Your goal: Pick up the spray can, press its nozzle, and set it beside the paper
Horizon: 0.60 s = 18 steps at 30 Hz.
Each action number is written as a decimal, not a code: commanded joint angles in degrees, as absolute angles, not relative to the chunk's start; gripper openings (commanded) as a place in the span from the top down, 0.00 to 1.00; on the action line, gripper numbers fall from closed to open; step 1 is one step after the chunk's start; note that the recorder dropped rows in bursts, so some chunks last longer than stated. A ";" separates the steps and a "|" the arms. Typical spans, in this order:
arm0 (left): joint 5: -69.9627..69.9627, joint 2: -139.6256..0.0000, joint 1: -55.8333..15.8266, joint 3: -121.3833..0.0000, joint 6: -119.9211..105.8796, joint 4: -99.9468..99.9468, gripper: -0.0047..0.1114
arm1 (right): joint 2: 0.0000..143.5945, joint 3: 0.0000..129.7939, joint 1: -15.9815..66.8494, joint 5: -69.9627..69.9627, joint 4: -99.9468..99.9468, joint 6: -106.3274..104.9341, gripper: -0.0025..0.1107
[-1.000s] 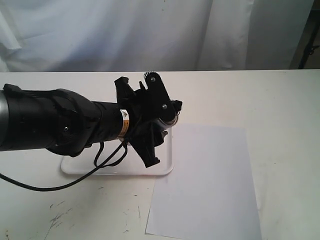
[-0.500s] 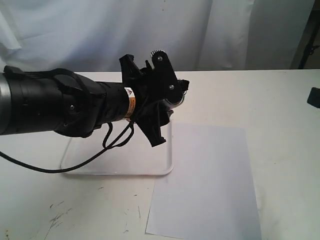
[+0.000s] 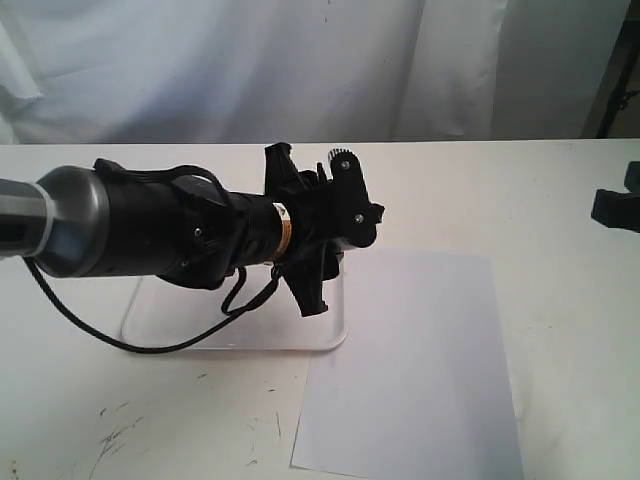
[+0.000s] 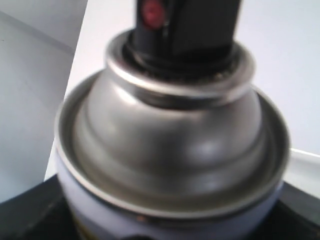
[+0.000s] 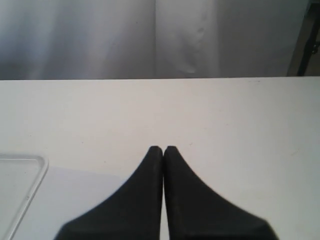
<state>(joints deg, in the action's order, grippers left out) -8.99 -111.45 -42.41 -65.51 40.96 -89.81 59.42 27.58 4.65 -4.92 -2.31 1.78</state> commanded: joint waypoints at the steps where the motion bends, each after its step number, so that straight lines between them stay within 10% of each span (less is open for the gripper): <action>1: -15.80 -110.88 -44.93 -66.35 39.02 -88.43 0.96 | 63.34 27.94 4.99 -4.26 -3.48 6.13 0.98; 18: -10.26 -110.64 -47.45 -66.35 32.67 -75.06 0.96 | 71.64 27.82 4.99 -5.92 -3.48 7.03 0.98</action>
<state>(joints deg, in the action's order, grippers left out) -10.94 -111.46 -46.77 -65.55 32.91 -75.23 71.60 27.62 4.65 -5.05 -3.12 7.53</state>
